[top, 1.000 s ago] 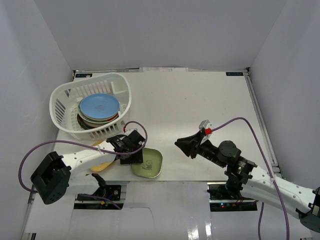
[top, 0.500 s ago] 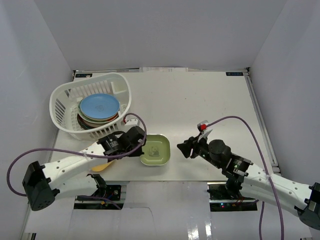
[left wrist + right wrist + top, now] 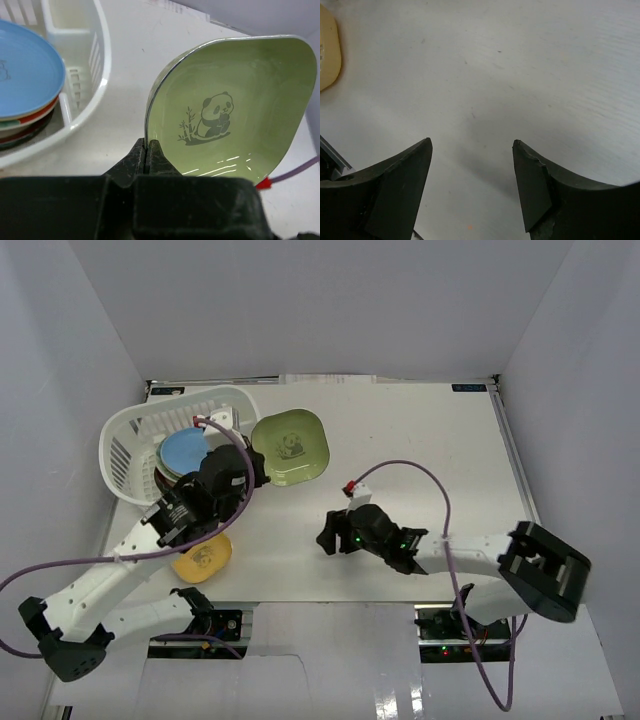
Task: Place the plates into the plastic bin on the countertop
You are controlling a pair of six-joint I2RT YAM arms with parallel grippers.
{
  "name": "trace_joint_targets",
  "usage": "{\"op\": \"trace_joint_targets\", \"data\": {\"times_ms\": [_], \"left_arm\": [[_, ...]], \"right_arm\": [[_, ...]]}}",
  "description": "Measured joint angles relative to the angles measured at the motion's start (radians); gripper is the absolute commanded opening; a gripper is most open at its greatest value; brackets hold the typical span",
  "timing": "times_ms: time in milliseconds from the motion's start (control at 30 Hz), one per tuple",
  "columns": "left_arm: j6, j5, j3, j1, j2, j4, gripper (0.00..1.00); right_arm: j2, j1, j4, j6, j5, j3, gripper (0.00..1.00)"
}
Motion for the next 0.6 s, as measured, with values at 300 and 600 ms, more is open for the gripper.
{"op": "trace_joint_targets", "data": {"times_ms": [300, 600], "left_arm": [[0.119, 0.319, 0.017, 0.478, 0.205, 0.193, 0.00], [0.134, 0.526, -0.054, 0.892, 0.179, 0.225, 0.00]], "right_arm": [[0.536, 0.163, 0.223, 0.061, -0.067, 0.391, 0.82], [0.829, 0.233, 0.226, 0.074, -0.088, 0.713, 0.75]]}}
